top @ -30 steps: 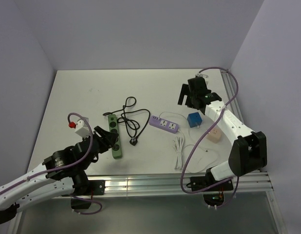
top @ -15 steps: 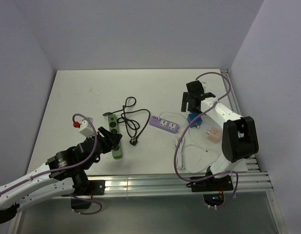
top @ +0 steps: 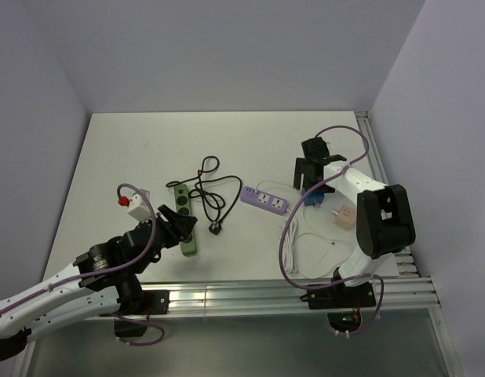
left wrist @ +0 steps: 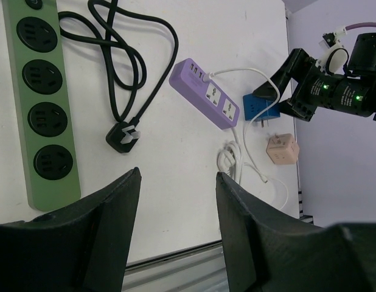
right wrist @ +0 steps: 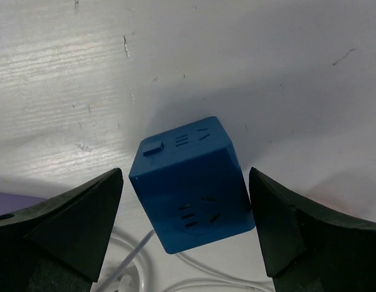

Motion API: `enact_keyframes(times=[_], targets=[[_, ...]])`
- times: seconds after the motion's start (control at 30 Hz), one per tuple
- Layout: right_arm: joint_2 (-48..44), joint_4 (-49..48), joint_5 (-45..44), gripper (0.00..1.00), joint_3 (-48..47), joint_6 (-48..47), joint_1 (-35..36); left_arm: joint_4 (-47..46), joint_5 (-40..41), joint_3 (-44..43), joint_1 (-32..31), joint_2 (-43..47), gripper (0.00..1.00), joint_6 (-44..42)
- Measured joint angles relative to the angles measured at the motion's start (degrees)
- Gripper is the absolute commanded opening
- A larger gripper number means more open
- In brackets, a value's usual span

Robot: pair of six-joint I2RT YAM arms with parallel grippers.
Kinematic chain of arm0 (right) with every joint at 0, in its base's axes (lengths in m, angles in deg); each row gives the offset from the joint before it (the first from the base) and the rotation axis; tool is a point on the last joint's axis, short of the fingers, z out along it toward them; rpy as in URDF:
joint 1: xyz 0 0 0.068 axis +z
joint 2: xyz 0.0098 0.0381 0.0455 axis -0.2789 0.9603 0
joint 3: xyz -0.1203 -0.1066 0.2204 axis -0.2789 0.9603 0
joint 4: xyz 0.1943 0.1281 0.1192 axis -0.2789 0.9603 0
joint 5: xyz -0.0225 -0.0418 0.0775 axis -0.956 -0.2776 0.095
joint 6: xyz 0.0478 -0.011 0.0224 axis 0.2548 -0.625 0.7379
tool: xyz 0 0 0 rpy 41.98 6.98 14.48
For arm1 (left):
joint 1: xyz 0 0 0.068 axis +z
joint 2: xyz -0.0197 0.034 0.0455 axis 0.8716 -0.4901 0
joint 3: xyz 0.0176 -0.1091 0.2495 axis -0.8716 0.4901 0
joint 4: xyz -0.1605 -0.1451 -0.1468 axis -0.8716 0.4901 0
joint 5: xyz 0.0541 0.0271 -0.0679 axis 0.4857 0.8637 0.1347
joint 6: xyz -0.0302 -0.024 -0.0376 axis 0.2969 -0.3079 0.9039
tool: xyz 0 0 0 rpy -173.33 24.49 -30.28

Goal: Insert the plug

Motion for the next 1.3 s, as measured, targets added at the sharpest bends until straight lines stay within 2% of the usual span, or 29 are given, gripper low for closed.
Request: enact_keyframes(times=[0.13,0.23,0.27,0.3,0.37,0.4,0.47,0.5,0.57,0.6,0.63,0.67,0.7,0.73,0.87,1.0,1.17,1.3], targets=[[0.0,0.0,0.7,0.90,0.9,-0.2,0.0,-0.1,-0.6,0.1,0.0,-0.2,0.58,0.1],[0.0,-0.1,1.1,0.83,1.2,-0.2,0.0,-0.3,-1.0,0.4,0.0,0.0,0.59,0.1],[0.0,-0.1,1.2,0.79,1.4,-0.2,0.0,-0.3,-1.0,0.5,0.0,0.0,0.59,0.1],[0.0,-0.1,1.3,0.66,1.5,-0.2,-0.1,-0.3,-1.1,0.6,0.0,0.0,0.58,0.1],[0.0,-0.1,1.3,0.54,1.7,-0.1,-0.3,-0.3,-1.2,0.6,0.0,-0.1,0.58,0.1],[0.0,-0.3,1.2,0.45,1.7,0.2,-0.4,-0.3,-1.2,0.6,0.0,-0.1,0.58,0.1],[0.0,-0.5,1.3,0.42,1.7,0.4,-0.6,-0.3,-1.2,0.6,0.0,-0.2,0.59,0.1],[0.0,-0.5,1.3,0.34,1.7,0.6,-0.7,-0.3,-1.2,0.6,0.0,-0.4,0.58,0.1],[-0.2,-0.5,1.3,0.30,1.7,0.8,-1.0,-0.3,-1.3,0.6,0.0,-0.8,0.59,0.1],[-0.4,-0.4,1.3,0.23,1.7,0.9,-1.1,-0.3,-1.4,0.6,0.0,-1.0,0.59,0.1],[-0.8,-0.4,1.3,0.21,1.7,1.0,-1.3,-0.3,-1.6,0.6,0.0,-1.1,0.59,0.1],[-1.4,-0.4,1.3,0.15,1.7,1.1,-1.4,-0.3,-1.8,0.6,0.0,-1.2,0.58,0.1],[-2.0,-0.4,1.2,0.04,1.7,1.2,-1.5,-0.3,-1.9,0.6,0.0,-1.2,0.58,0.1],[-3.1,-0.4,1.2,0.00,1.7,1.4,-1.6,-0.3,-2.2,0.6,0.0,-1.2,0.59,0.1],[-9.2,-0.5,1.3,0.00,1.7,2.8,-1.6,-0.3,-2.8,0.6,0.0,-1.2,0.59,-0.2],[-18.2,-1.2,5.4,0.00,1.9,5.9,-1.6,-1.8,-4.9,0.5,0.0,-1.2,0.64,-3.3],[-31.8,-5.3,14.6,0.00,5.0,12.2,-0.6,-10.4,-10.5,0.5,0.0,-2.2,0.72,-10.8],[-41.1,-9.1,21.0,0.00,9.2,20.4,4.1,-19.7,-13.9,0.5,0.0,-4.7,0.77,-17.1]])
